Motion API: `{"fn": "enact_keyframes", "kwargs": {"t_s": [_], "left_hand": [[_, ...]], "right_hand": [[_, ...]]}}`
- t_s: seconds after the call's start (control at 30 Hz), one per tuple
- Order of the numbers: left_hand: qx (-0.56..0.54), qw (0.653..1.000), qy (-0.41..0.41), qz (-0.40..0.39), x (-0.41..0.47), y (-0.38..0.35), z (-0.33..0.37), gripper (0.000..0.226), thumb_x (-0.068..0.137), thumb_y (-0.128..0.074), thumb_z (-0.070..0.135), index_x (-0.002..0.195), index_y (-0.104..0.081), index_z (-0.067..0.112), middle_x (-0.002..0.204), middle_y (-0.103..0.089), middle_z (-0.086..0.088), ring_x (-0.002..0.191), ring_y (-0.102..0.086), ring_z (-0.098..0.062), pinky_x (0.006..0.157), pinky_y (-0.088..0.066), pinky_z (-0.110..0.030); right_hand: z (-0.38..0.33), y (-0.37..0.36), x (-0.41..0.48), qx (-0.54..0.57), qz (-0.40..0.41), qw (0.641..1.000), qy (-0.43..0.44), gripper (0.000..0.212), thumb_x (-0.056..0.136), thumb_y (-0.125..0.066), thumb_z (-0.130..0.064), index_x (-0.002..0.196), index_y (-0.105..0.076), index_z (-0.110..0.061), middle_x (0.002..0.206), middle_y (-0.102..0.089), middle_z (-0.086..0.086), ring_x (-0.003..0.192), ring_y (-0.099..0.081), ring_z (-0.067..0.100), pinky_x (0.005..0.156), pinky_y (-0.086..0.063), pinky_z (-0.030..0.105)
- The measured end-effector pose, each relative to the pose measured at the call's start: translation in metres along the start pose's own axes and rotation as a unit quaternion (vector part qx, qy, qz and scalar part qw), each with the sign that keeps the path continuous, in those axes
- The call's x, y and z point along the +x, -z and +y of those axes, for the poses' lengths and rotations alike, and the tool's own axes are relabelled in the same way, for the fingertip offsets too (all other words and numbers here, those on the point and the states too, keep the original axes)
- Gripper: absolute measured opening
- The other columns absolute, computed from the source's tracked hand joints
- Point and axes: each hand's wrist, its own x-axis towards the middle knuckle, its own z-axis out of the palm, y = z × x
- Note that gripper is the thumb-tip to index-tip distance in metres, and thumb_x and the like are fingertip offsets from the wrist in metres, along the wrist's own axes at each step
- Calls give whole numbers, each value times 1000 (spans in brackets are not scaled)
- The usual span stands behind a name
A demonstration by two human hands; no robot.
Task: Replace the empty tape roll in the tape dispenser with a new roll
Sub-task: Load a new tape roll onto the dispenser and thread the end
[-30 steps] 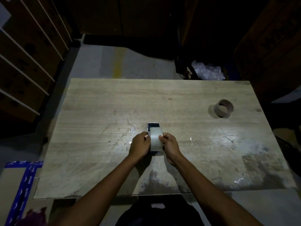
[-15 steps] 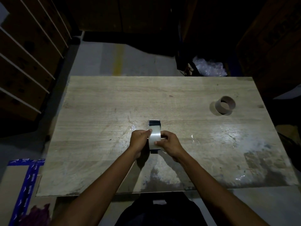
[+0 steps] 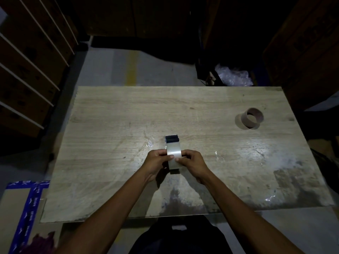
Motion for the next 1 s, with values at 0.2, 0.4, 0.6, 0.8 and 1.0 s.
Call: {"fn": "enact_keyframes", "kwargs": {"t_s": [0.2, 0.4, 0.6, 0.8, 1.0], "left_hand": [[35, 999, -8, 2, 1, -1, 1, 15, 90, -65, 1, 102, -73, 5, 105, -73, -22, 92, -70, -32, 77, -59, -36], [99, 995, 1, -11, 4, 1, 8, 6, 86, -73, 8, 91, -75, 8, 91, -75, -11, 83, -70, -20, 65, -54, -25], [83, 996, 29, 35, 7, -5, 15, 12, 88, -66, 12, 79, -71, 7, 82, -62, -15, 69, -59, -24, 61, -48, -29], [126, 992, 16, 11, 7, -2, 11, 19, 82, -70, 23, 64, -69, 18, 73, -61, -9, 78, -55, -25, 74, -42, -39], [168, 985, 29, 11, 5, -3, 18, 34, 85, -66, 10, 54, -55, 19, 64, -49, -4, 70, -49, -18, 69, -39, -32]], "right_hand": [[2, 1, -4, -25, 22, 999, 12, 23, 83, -71, -2, 106, -68, -3, 98, -71, 10, 88, -69, 20, 68, -58, 24], [5, -5, 1, -40, 92, 995, 23, 36, 80, -79, -20, 110, -60, -25, 94, -72, 9, 86, -72, 20, 77, -61, 40], [6, -7, -3, -150, 122, 979, 60, 37, 86, -73, -24, 120, -60, -17, 89, -69, 3, 81, -67, 17, 70, -57, 28], [1, -8, 4, -240, 132, 946, 175, 43, 83, -75, -15, 124, -62, -14, 128, -54, 3, 109, -54, 11, 85, -51, 11], [-5, -12, 12, -307, 148, 917, 208, 12, 87, -69, -18, 95, -78, -17, 112, -69, 1, 97, -59, 11, 83, -51, 29]]}}
